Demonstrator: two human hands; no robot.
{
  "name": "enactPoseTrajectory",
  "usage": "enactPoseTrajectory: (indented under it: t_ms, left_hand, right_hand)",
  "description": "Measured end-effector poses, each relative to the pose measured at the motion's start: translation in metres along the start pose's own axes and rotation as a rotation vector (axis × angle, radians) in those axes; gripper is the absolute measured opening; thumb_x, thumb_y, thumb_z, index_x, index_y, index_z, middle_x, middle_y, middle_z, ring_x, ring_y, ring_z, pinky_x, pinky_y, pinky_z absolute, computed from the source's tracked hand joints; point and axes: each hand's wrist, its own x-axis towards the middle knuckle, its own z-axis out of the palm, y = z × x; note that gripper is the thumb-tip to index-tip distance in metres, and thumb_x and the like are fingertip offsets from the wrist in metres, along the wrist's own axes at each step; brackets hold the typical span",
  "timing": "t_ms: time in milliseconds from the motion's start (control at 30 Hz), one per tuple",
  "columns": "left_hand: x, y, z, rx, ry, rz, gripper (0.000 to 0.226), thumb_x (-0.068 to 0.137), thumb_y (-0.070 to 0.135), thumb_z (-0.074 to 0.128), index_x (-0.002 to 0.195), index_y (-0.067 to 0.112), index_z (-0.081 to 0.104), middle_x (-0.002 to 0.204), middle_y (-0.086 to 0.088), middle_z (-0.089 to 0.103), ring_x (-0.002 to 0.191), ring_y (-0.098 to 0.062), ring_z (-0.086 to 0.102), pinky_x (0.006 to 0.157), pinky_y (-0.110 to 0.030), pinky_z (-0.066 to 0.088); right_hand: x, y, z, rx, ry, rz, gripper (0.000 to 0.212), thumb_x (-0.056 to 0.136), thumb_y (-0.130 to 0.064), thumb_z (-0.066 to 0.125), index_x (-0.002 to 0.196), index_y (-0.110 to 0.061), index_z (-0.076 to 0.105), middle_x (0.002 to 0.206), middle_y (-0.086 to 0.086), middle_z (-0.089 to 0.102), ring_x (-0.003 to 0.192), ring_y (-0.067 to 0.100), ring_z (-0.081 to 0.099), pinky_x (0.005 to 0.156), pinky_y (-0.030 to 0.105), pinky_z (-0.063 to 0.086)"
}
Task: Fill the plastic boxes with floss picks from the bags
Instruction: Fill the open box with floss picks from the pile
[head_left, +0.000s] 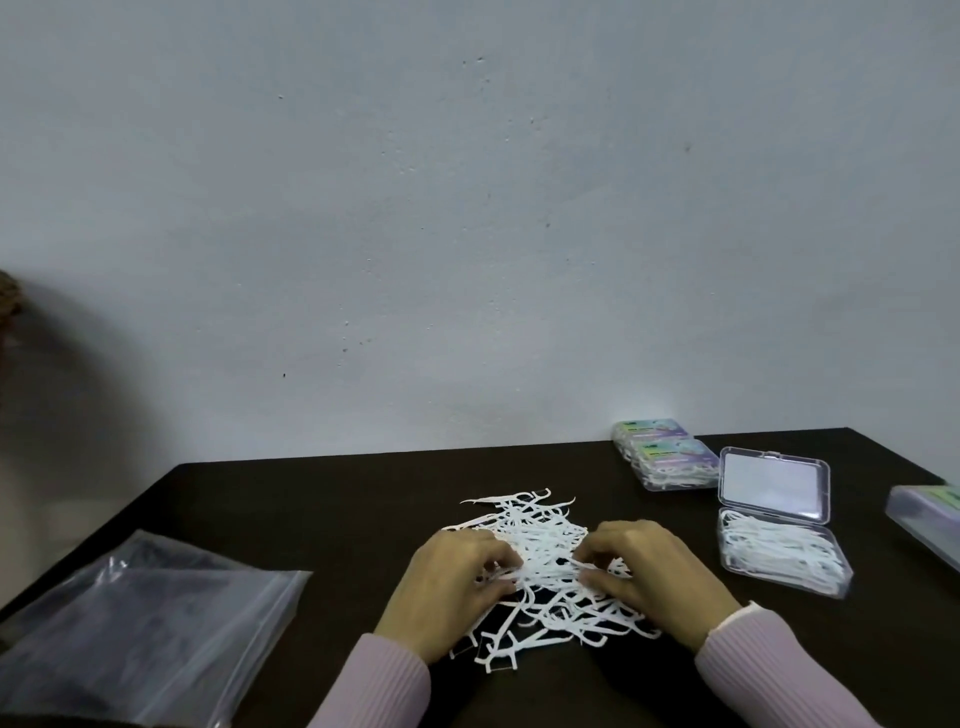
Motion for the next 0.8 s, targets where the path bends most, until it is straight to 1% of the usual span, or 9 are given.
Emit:
enactPoseTrajectory:
  t_ms: [67, 167, 233, 300, 433, 500, 567, 667, 800]
  left_hand:
    - [0.001, 0.0, 0.0, 0.031, 0.026, 0.022, 0.025, 0.092, 0.04, 0.056, 0.113, 0.032, 0.065, 0.109, 0.019, 0.065, 0.101, 0.003, 0.054, 0.096, -0.007, 0.026]
    - [0.001, 0.002, -0.002, 0.044, 0.064, 0.025, 0.023, 0.094, 0.035, 0.053, 0.113, 0.031, 0.065, 0.11, 0.018, 0.065, 0.102, 0.004, 0.056, 0.108, -0.012, 0.013]
    - [0.0, 0.003, -0.003, 0.039, 0.092, 0.014, 0.022, 0.094, 0.033, 0.053, 0.113, 0.03, 0.065, 0.11, 0.019, 0.065, 0.101, 0.004, 0.057, 0.108, -0.012, 0.012]
    - [-0.001, 0.003, -0.003, 0.015, 0.105, -0.005, 0.02, 0.094, 0.033, 0.054, 0.11, 0.03, 0.066, 0.107, 0.019, 0.066, 0.097, 0.004, 0.058, 0.107, -0.011, 0.016]
    - [-0.001, 0.003, -0.001, -0.078, 0.131, -0.055, 0.016, 0.091, 0.03, 0.06, 0.105, 0.029, 0.067, 0.099, 0.019, 0.066, 0.097, 0.005, 0.051, 0.097, -0.01, 0.032]
    - [-0.001, 0.004, -0.002, -0.111, 0.154, -0.07, 0.014, 0.09, 0.028, 0.061, 0.102, 0.029, 0.068, 0.091, 0.02, 0.064, 0.095, 0.004, 0.05, 0.09, -0.01, 0.037]
    - [-0.002, 0.004, -0.003, -0.136, 0.169, -0.072, 0.013, 0.089, 0.025, 0.063, 0.1, 0.028, 0.069, 0.085, 0.023, 0.058, 0.091, 0.005, 0.052, 0.084, -0.012, 0.042]
    - [-0.002, 0.006, -0.005, -0.185, 0.191, -0.074, 0.012, 0.087, 0.022, 0.066, 0.098, 0.025, 0.07, 0.082, 0.025, 0.058, 0.086, 0.007, 0.056, 0.078, -0.009, 0.045]
    - [-0.001, 0.011, -0.007, -0.336, 0.303, -0.122, 0.014, 0.083, 0.014, 0.07, 0.094, 0.023, 0.072, 0.084, 0.021, 0.066, 0.084, 0.008, 0.061, 0.076, -0.011, 0.049]
  right_hand:
    - [-0.001, 0.001, -0.001, -0.028, 0.044, -0.015, 0.023, 0.089, -0.04, 0.055, 0.109, -0.032, 0.063, 0.103, -0.016, 0.063, 0.094, 0.0, 0.055, 0.085, 0.009, 0.034]
    - [-0.002, 0.001, -0.003, -0.047, 0.109, 0.013, 0.028, 0.089, -0.044, 0.053, 0.114, -0.036, 0.06, 0.105, -0.017, 0.065, 0.097, 0.001, 0.053, 0.094, 0.015, 0.03]
    - [-0.004, 0.002, -0.004, -0.018, 0.136, 0.054, 0.028, 0.089, -0.043, 0.053, 0.115, -0.037, 0.059, 0.104, -0.015, 0.065, 0.099, 0.004, 0.05, 0.084, 0.012, 0.03]
    - [-0.005, 0.003, -0.003, 0.04, 0.155, 0.081, 0.026, 0.088, -0.041, 0.057, 0.112, -0.036, 0.062, 0.1, -0.013, 0.066, 0.096, 0.001, 0.053, 0.073, 0.008, 0.033]
    - [-0.003, 0.005, -0.002, 0.3, 0.22, 0.142, 0.013, 0.082, -0.024, 0.069, 0.094, -0.026, 0.072, 0.082, -0.016, 0.068, 0.081, -0.005, 0.06, 0.071, 0.005, 0.043]
    - [-0.004, 0.005, -0.005, 0.372, 0.266, 0.173, 0.012, 0.08, -0.021, 0.071, 0.084, -0.033, 0.071, 0.075, -0.016, 0.068, 0.08, -0.003, 0.06, 0.069, 0.01, 0.046]
    - [-0.005, 0.005, -0.009, 0.428, 0.298, 0.203, 0.018, 0.078, -0.019, 0.072, 0.077, -0.037, 0.068, 0.069, -0.018, 0.066, 0.077, -0.005, 0.06, 0.066, 0.008, 0.045]
    - [-0.007, 0.007, -0.013, 0.507, 0.329, 0.251, 0.023, 0.076, -0.017, 0.073, 0.074, -0.039, 0.066, 0.068, -0.015, 0.068, 0.072, -0.004, 0.062, 0.066, 0.009, 0.048]
    - [-0.008, 0.012, -0.021, 0.629, 0.39, 0.282, 0.018, 0.076, -0.013, 0.073, 0.078, -0.03, 0.07, 0.074, -0.008, 0.071, 0.07, -0.001, 0.064, 0.065, 0.009, 0.05]
